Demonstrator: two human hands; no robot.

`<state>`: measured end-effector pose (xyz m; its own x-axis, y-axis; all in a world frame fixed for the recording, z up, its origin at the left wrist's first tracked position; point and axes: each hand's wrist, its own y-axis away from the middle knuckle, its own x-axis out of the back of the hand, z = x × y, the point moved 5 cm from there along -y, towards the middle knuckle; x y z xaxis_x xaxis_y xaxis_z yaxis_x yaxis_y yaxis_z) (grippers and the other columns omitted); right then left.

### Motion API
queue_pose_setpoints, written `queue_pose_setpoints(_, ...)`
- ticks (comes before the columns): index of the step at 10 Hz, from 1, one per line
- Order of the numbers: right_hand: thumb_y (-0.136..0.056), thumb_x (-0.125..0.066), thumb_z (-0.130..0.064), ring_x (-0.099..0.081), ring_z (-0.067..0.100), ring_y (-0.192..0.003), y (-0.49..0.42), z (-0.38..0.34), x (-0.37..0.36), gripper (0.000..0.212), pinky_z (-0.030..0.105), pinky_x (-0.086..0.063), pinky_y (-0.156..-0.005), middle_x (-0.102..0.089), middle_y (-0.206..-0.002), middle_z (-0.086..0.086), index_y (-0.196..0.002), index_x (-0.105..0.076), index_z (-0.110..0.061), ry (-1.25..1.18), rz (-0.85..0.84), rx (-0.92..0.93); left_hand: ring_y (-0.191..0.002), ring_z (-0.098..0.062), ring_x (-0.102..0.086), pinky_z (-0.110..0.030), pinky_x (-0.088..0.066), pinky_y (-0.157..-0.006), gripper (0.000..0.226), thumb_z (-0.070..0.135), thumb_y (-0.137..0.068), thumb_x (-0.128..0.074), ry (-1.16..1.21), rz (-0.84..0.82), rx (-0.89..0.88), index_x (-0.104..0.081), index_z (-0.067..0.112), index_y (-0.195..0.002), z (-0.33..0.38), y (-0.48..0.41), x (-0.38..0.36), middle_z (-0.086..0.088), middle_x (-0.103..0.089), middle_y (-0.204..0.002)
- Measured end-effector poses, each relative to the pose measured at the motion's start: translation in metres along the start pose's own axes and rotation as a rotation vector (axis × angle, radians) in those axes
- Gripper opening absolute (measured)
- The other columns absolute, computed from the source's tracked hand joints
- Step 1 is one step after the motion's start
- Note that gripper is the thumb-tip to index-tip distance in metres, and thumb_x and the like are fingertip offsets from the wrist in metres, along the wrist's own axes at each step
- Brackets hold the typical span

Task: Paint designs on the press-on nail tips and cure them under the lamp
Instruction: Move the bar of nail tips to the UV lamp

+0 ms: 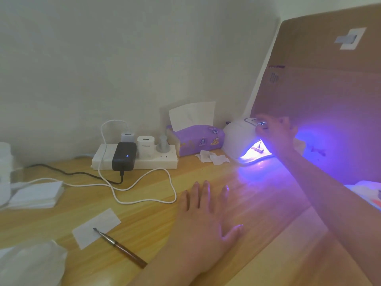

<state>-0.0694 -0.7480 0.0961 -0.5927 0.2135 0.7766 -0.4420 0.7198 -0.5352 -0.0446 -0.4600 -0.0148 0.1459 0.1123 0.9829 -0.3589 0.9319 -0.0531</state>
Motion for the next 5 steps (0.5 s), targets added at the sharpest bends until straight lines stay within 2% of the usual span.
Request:
queue_pose_setpoints(1,-0.094,-0.043,-0.024,-0.035,0.028,-0.121,-0.0065,0.0028,-0.0080,0.040,0.039,-0.027,-0.096,-0.055,-0.130,-0.001,-0.127,-0.064,-0.030,0.097,-0.017,0.083,-0.151,-0.031,0.020,-0.048,0.013,-0.119,0.079,0.072,-0.094,-0.016,-0.012,-0.001,-0.001,0.021,0.035,-0.154,0.0004,0.0000,0.0000,-0.011,0.019,-0.164)
queue_pose_setpoints(4,-0.094,-0.042,-0.023,-0.036,0.029,-0.116,-0.0098,0.0030,-0.0100,0.039,0.036,-0.025,-0.088,-0.053,-0.129,-0.002,-0.127,-0.063,-0.028,0.185,0.021,0.114,-0.151,-0.031,0.020,-0.048,0.013,-0.119,0.079,0.072,-0.095,-0.017,0.005,-0.012,-0.010,0.019,0.036,-0.154,0.0007,0.0010,-0.0001,-0.011,0.018,-0.165)
queue_pose_setpoints(5,-0.098,-0.038,-0.023,-0.037,0.029,-0.114,-0.0044,0.0010,-0.0094,0.041,0.035,-0.027,-0.087,-0.050,-0.133,-0.001,-0.134,-0.056,-0.028,0.276,-0.012,0.128,-0.151,-0.032,0.020,-0.048,0.013,-0.119,0.079,0.072,-0.095,-0.018,0.015,-0.045,0.002,0.017,0.035,-0.155,-0.0007,0.0024,0.0036,-0.012,0.018,-0.165)
